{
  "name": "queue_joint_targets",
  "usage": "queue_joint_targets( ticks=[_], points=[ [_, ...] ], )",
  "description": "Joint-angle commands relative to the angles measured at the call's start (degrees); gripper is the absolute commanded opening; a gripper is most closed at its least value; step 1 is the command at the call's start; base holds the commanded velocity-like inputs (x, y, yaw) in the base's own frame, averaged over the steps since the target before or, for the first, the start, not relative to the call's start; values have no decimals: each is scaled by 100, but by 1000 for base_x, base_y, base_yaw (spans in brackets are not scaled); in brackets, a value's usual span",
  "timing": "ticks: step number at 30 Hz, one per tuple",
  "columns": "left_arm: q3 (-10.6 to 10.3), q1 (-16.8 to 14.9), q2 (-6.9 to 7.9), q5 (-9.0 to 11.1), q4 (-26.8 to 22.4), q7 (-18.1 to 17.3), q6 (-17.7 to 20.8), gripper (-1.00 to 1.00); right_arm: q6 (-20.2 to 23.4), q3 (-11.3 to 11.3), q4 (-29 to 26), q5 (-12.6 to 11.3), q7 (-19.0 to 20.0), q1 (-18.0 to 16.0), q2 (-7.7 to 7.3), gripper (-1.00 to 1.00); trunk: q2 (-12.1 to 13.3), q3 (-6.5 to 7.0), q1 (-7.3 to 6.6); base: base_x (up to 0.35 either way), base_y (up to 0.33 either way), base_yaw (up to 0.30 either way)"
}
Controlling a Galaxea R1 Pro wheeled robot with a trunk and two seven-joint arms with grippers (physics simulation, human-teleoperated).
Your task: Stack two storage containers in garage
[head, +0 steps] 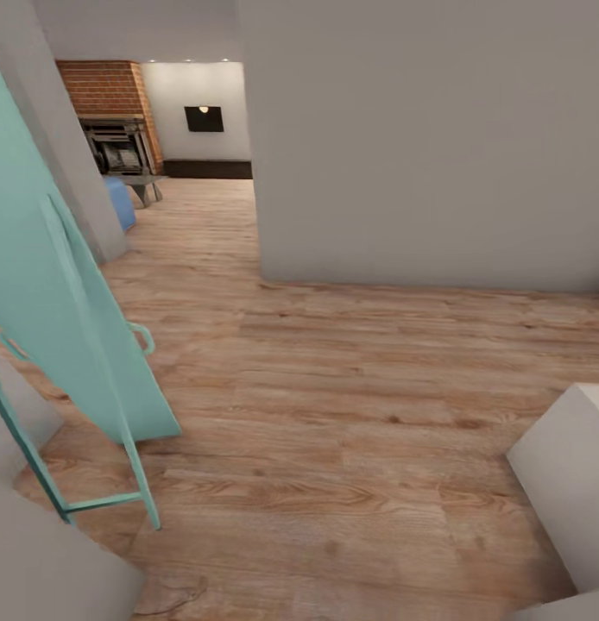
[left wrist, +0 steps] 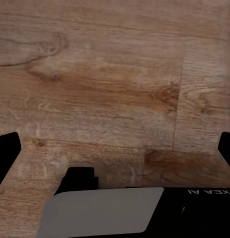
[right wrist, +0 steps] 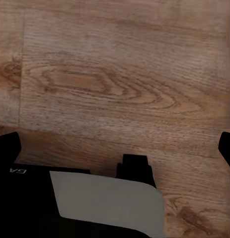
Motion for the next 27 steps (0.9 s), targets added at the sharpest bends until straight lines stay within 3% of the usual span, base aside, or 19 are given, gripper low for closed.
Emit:
queue_joint_targets(
  ticks=[1,9,27],
  points=[
    [-50,-3,1,50,5,29,-21,100,-17,25,4,-3,9,-2,-5,100,-2,-4,3,344,-91,-47],
    [-50,-3,1,53,5,30,-22,100,-29,37,4,34,9,-2,-2,100,-2,-15,3,344,-91,-119],
    [-50,-3,1,47,5,30,-22,100,-32,49,4,53,9,-2,-1,100,-2,-18,3,344,-24,-10]
  ],
)
